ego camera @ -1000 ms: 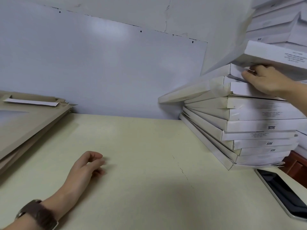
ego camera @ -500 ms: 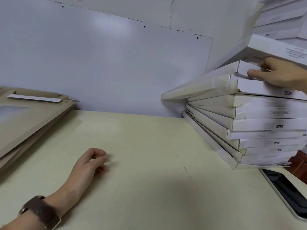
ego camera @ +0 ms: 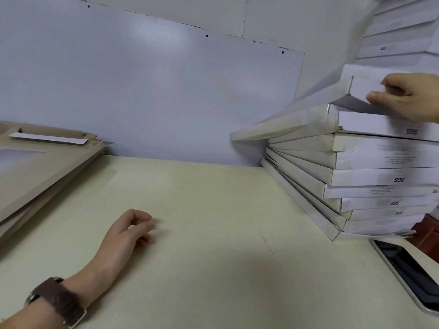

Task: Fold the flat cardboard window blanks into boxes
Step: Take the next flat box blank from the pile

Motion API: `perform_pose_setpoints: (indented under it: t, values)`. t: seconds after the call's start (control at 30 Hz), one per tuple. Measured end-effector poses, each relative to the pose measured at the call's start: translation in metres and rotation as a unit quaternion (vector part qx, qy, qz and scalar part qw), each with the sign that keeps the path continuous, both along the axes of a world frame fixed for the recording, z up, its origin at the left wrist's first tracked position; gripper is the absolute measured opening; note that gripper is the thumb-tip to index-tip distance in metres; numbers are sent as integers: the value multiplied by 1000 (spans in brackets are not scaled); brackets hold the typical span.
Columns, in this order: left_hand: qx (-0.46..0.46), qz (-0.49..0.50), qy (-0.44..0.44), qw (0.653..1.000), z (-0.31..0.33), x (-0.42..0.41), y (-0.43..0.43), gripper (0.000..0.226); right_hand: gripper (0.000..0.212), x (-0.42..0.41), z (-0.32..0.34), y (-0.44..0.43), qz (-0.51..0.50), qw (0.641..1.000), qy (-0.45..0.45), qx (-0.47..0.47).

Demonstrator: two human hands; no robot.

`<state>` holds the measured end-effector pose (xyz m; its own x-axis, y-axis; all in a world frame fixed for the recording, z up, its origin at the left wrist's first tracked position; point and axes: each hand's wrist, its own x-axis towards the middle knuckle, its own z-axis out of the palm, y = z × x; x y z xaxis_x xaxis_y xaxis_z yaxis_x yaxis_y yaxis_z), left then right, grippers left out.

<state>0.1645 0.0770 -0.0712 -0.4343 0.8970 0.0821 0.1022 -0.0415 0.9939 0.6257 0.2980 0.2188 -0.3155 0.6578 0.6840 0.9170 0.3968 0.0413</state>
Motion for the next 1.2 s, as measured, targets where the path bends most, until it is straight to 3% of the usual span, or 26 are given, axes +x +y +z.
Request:
perform_pose_setpoints:
  t: [0.37,0.47,0.67,0.77,0.83,0.9,0.97,1.13,1.2]
  values:
    - [3,-2,-3,1000,-2,-3,0,5,64,-1,1,-9,17,998,-47,31]
    - [3,-1,-3,1000,-3,-4,1,4,51,-2,-2,-7,-11,998,-58,21]
    - [3,-3,-4,1000,-3,-3,0,5,51,-8,-2,-4,-83,994,-69,-14]
    - [4,-3,-3,1000,-3,-3,1,5,44,-19,4,-18,-48,997,-54,20]
    - [4,-5,-4,1000,-3,-2,1,5,28,-28,4,-32,-11,998,-39,49]
    - [2,-7,-3,1000,-2,-2,1,5,16,-39,4,-39,-13,999,-36,14]
    - [3,-7,-4,1000,-2,-2,0,5,25,-49,-1,-40,-49,996,-58,-48]
    - [2,-8,-8,1000,-2,-2,0,4,45,-51,-6,-29,-108,988,-63,-88]
    - [3,-9,-7,1000,-2,-3,0,5,41,-48,-8,-21,-128,983,-39,-126]
